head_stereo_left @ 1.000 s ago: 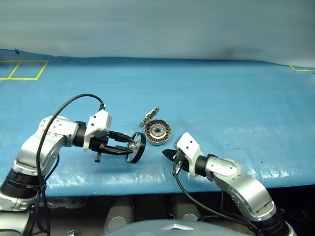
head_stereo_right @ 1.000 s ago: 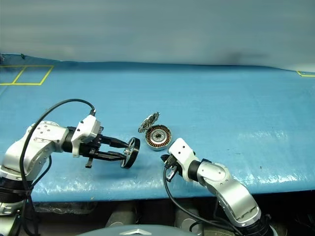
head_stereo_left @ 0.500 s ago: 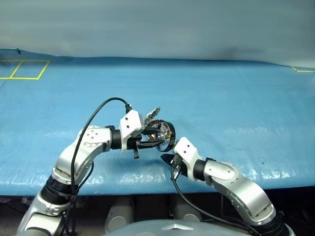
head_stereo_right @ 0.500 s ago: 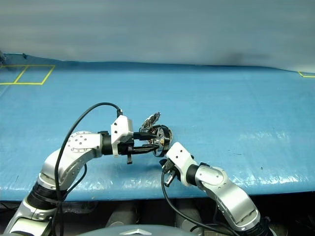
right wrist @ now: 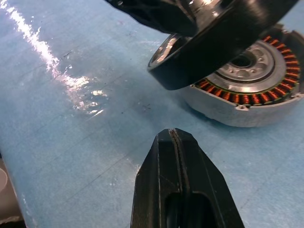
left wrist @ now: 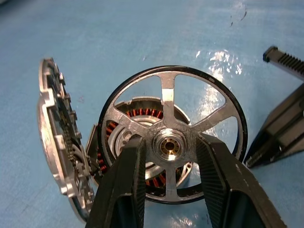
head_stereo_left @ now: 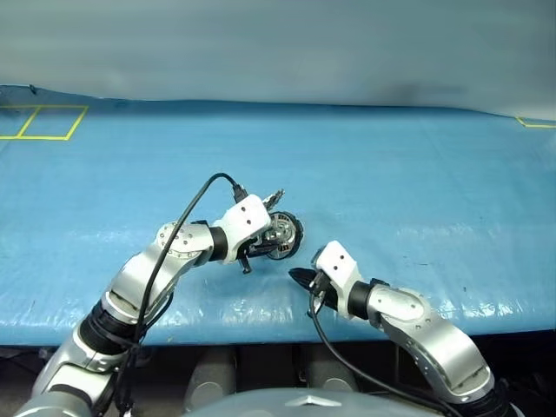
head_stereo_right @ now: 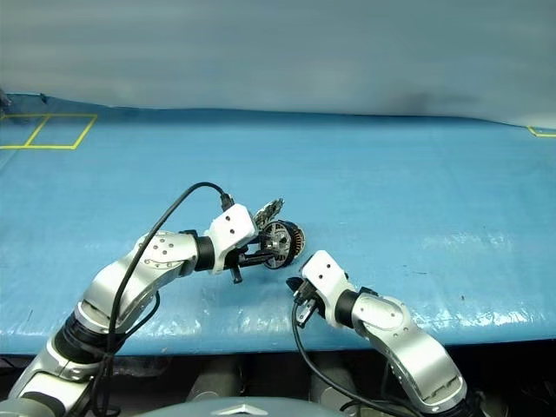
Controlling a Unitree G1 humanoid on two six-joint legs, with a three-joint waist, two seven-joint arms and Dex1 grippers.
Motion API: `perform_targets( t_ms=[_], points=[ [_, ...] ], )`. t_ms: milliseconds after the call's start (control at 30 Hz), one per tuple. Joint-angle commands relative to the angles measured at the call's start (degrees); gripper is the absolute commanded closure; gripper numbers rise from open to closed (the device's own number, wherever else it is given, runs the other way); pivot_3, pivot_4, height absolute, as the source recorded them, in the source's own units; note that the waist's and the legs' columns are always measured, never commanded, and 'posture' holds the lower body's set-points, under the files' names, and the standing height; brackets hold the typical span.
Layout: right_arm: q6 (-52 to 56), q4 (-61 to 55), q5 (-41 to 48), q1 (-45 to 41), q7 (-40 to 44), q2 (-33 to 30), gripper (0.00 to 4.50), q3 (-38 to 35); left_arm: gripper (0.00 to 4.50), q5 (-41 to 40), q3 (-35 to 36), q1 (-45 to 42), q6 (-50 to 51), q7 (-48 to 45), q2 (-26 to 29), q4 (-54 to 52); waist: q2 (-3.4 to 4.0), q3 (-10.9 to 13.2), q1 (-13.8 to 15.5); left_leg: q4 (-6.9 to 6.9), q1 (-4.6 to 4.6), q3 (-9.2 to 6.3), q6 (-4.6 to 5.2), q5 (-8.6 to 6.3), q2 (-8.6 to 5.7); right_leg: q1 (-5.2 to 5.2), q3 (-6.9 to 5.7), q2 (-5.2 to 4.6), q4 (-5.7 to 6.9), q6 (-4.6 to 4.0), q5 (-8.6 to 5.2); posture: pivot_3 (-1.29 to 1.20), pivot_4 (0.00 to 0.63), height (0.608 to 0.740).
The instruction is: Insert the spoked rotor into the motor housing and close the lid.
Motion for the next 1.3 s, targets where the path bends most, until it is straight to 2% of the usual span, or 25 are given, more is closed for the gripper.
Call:
perform_targets(
  t_ms=[33,200,333,500,700,967,1300],
  points=[
    [-5.9,2.7,1.1,2.1,3.7,-1.2,4.50,-2.2,3.20,0.3,0.0,-1.6,1.1,0.7,0.0,-2.6,0.00,0.0,0.0,0.00,0.00,0.01,0.00,0.00,0.00,0.01,0.00,0.00,-0.04,0.01,0.00,0.00,0.150,0.740],
    [-11.6,8.7,5.6,4.4,7.0,1.9,4.50,-6.3,3.20,0.0,0.4,-3.6,3.1,1.6,-1.0,-2.9,-0.01,0.0,0.1,-0.05,-0.02,0.01,0.03,-0.02,0.00,0.02,0.00,0.00,-0.14,0.03,0.02,0.00,0.150,0.740],
    [-23.5,15.5,3.3,5.6,6.0,6.4,4.50,-8.7,3.20,-0.5,0.8,-5.0,5.5,2.7,-2.4,-3.0,0.00,0.0,0.1,-0.06,-0.02,0.03,0.03,-0.02,0.00,0.03,0.02,0.00,-0.16,0.03,0.02,0.00,0.150,0.740],
    [-27.9,20.3,3.9,5.7,7.5,8.0,4.50,-9.4,3.20,0.1,0.3,-6.6,8.2,4.8,-4.1,-2.7,0.02,0.0,0.2,-0.11,-0.05,0.02,0.04,-0.02,-0.01,0.02,0.02,-0.01,-0.22,0.06,0.04,0.00,0.150,0.740],
    [-31.7,25.0,7.8,4.6,11.0,10.4,4.50,-11.8,3.20,0.3,-0.9,-7.8,10.9,7.0,-5.7,-2.3,0.03,0.0,0.2,-0.12,-0.03,0.02,0.04,-0.02,-0.01,0.03,0.02,-0.01,-0.22,0.07,0.05,0.00,0.150,0.740],
    [-33.2,26.8,5.5,3.8,11.6,10.3,4.50,-10.6,3.20,0.3,-4.0,-10.0,16.7,9.1,-7.1,-1.4,0.05,0.0,0.3,-0.12,-0.03,0.03,0.04,-0.02,-0.02,0.03,0.04,-0.01,-0.22,0.08,0.06,0.00,0.150,0.740],
    [-32.6,26.3,5.3,4.1,11.2,10.3,4.50,-10.2,3.20,0.9,-4.6,-11.4,19.9,12.0,-8.3,0.7,0.05,0.0,0.3,-0.12,-0.03,0.04,0.04,-0.02,-0.03,0.03,0.06,-0.01,-0.23,0.10,0.07,0.00,0.150,0.740]
  ],
)
